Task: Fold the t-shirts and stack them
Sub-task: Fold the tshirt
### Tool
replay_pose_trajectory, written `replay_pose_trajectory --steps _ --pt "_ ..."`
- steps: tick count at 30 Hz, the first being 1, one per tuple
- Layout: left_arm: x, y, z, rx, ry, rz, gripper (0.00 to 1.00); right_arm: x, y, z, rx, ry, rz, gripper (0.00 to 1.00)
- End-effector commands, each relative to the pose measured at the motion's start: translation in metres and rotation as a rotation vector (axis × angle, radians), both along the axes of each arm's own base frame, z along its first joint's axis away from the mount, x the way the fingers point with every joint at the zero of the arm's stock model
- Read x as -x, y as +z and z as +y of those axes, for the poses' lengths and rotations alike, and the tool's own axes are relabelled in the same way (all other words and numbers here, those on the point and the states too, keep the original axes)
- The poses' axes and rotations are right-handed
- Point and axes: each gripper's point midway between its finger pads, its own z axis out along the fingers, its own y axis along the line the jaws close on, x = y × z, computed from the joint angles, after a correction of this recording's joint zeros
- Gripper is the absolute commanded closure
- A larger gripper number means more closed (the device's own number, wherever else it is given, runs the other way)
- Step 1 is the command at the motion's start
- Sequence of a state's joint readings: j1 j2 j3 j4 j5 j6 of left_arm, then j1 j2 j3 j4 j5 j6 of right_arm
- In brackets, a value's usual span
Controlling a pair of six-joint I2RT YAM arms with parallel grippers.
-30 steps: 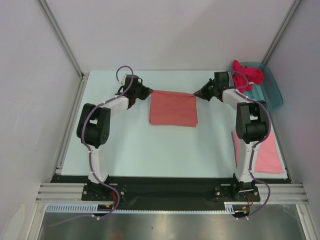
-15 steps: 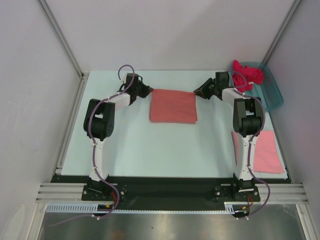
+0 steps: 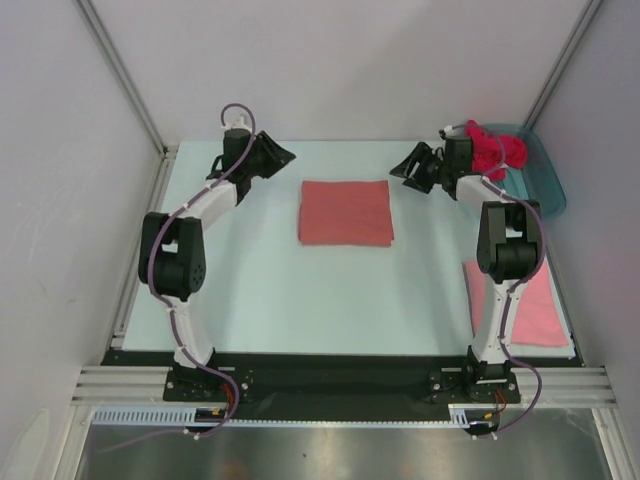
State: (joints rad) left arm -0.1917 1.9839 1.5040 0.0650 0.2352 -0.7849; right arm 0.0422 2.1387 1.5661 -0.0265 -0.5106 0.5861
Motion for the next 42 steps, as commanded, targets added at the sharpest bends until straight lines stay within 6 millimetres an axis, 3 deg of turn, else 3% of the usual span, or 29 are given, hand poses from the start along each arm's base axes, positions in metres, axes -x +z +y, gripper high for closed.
replay_pose_trajectory --steps 1,3,5,6,7,8,10,11,12,13,15,20,22,24,25,26,27,28,29,30,31,32,33,35,37,38,39,41,42 --pt "0.035 0.004 -0.056 0.126 -0.238 -0.101 0.58 0.01 0.049 0.06 -0.069 0.165 -0.193 0.33" --pt "0.042 -0.004 -0.074 0.169 -0.282 -0.116 0.58 0.008 0.035 0.07 -0.113 0.171 -0.174 0.35" --pt "0.04 -0.024 -0.085 0.217 -0.288 -0.087 0.59 0.002 0.036 0.078 -0.188 0.167 -0.186 0.46" --pt "0.034 -0.02 -0.091 0.246 -0.298 -0.126 0.59 -0.001 0.02 0.08 -0.212 0.162 -0.162 0.48" --pt "0.032 -0.023 -0.095 0.274 -0.307 -0.128 0.59 -0.008 0.022 0.082 -0.235 0.161 -0.192 0.55" --pt "0.026 -0.046 -0.097 0.319 -0.285 -0.076 0.59 -0.012 0.017 0.081 -0.265 0.144 -0.172 0.6" --pt "0.01 -0.043 -0.1 0.358 -0.274 -0.117 0.6 -0.02 -0.008 0.081 -0.287 0.13 -0.136 0.67" --pt "0.003 -0.07 -0.101 0.369 -0.256 -0.068 0.6 -0.027 -0.006 0.079 -0.303 0.118 -0.137 0.73" --pt "-0.009 -0.066 -0.1 0.379 -0.244 -0.072 0.6 -0.032 -0.013 0.076 -0.303 0.1 -0.125 0.74" --pt "-0.016 -0.076 -0.099 0.385 -0.231 -0.056 0.6 -0.037 -0.029 0.071 -0.293 0.07 -0.103 0.75" --pt "-0.034 -0.098 -0.092 0.391 -0.178 0.004 0.6 -0.05 -0.036 0.064 -0.288 0.044 -0.095 0.76" --pt "-0.055 -0.133 -0.075 0.365 -0.1 0.129 0.61 -0.072 -0.077 0.032 -0.246 -0.087 0.009 0.79" --pt "-0.067 -0.118 -0.067 0.312 -0.116 0.097 0.61 -0.078 -0.074 0.02 -0.237 -0.109 0.009 0.8" --pt "-0.062 -0.11 -0.066 0.273 -0.149 0.106 0.61 -0.081 -0.058 0.013 -0.218 -0.097 -0.011 0.8" --pt "-0.059 -0.079 -0.065 0.242 -0.178 0.044 0.6 -0.077 -0.053 0.009 -0.193 -0.085 -0.013 0.8" --pt "-0.054 -0.068 -0.066 0.229 -0.189 0.031 0.6 -0.074 -0.044 0.009 -0.178 -0.074 -0.028 0.8" --pt "-0.04 -0.066 -0.066 0.221 -0.207 0.039 0.59 -0.072 -0.009 0.007 -0.16 -0.062 -0.085 0.79" --pt "-0.032 -0.029 -0.066 0.214 -0.225 -0.024 0.59 -0.062 -0.011 0.003 -0.112 -0.057 -0.07 0.77" --pt "-0.024 -0.013 -0.067 0.212 -0.234 -0.057 0.59 -0.056 0.002 0.002 -0.094 -0.058 -0.081 0.75" --pt "-0.007 -0.022 -0.069 0.2 -0.237 -0.032 0.59 -0.048 0.036 0.0 -0.076 -0.062 -0.123 0.74" --pt "0.013 -0.001 -0.075 0.194 -0.258 -0.074 0.58 -0.034 0.037 0.002 -0.043 -0.048 -0.123 0.71" --pt "0.014 0.019 -0.073 0.188 -0.258 -0.118 0.58 -0.026 0.047 0.003 -0.02 -0.045 -0.137 0.68" --pt "0.031 0.008 -0.08 0.169 -0.276 -0.094 0.58 -0.015 0.077 0.002 0.013 -0.055 -0.183 0.62" --pt "0.051 0.026 -0.089 0.17 -0.295 -0.131 0.58 0.008 0.072 0.01 0.041 -0.036 -0.167 0.57" --pt "0.075 0.008 -0.104 0.189 -0.326 -0.086 0.59 0.028 0.088 0.032 -0.013 0.018 -0.196 0.55" --pt "0.079 0.007 -0.108 0.204 -0.333 -0.096 0.59 0.042 0.072 0.041 -0.063 0.018 -0.137 0.55" --pt "0.09 -0.01 -0.116 0.21 -0.351 -0.061 0.59 0.053 0.072 0.061 -0.102 0.065 -0.131 0.55" --pt "0.095 -0.019 -0.122 0.251 -0.364 -0.048 0.61 0.06 0.066 0.08 -0.171 0.085 -0.134 0.6" --pt "0.1 -0.037 -0.123 0.257 -0.363 -0.015 0.61 0.073 0.052 0.096 -0.225 0.104 -0.074 0.62"
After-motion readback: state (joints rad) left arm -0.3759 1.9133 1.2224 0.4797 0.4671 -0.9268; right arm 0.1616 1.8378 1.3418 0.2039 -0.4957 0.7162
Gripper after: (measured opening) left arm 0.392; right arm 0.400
